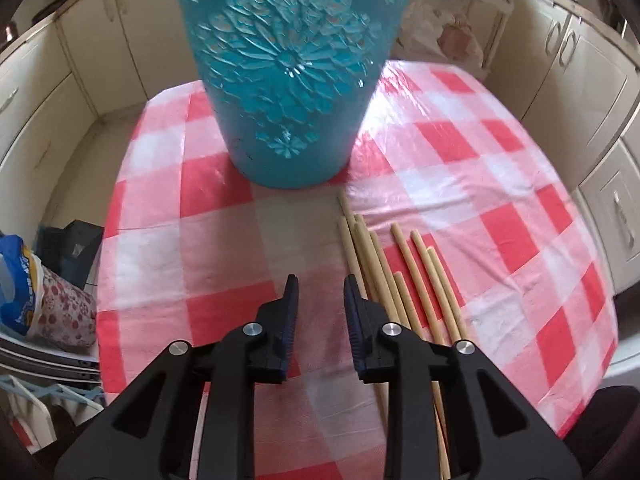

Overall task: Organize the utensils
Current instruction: 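Lift the chopstick in the right gripper over the teal basket while the left gripper approaches the chopsticks, then grasp a chopstick with the left gripper while the right gripper holds its chopstick above the basket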

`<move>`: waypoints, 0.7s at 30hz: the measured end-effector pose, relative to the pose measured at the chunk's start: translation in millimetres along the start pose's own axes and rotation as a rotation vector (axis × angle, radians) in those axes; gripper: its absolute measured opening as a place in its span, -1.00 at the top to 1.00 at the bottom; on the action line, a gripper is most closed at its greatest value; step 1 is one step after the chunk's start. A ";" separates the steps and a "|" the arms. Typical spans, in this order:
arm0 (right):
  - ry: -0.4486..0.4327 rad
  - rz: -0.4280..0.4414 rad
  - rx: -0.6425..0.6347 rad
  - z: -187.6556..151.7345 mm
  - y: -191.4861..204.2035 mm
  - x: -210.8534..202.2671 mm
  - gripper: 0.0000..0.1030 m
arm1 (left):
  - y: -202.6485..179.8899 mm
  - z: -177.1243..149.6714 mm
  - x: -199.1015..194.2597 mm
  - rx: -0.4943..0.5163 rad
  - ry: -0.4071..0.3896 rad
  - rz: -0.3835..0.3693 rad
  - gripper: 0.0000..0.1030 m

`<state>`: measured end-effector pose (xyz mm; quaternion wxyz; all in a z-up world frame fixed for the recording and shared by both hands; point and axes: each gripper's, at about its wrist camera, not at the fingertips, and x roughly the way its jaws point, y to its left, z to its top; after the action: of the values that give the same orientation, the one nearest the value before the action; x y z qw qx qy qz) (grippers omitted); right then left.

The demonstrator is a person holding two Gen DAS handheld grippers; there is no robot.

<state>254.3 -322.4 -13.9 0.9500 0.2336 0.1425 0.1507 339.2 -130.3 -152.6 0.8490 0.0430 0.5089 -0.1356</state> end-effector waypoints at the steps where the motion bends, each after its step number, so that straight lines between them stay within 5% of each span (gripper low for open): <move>1: 0.000 0.001 0.007 -0.9 -1.9 0.0 0.88 | 0.8 4.5 -0.1 -0.007 0.006 -0.012 0.54; 15: 0.012 0.028 -0.004 -4.8 -0.4 -2.6 0.88 | -17.8 -14.1 3.2 0.051 0.015 -0.004 0.47; 21: 0.011 0.030 -0.015 -4.5 2.8 -6.7 0.88 | -8.7 -12.6 2.7 0.037 0.014 0.029 0.88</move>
<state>246.0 -320.6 -15.0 0.9486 0.2276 0.1428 0.1675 327.3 -136.5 -160.4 0.8463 0.0671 0.5116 -0.1323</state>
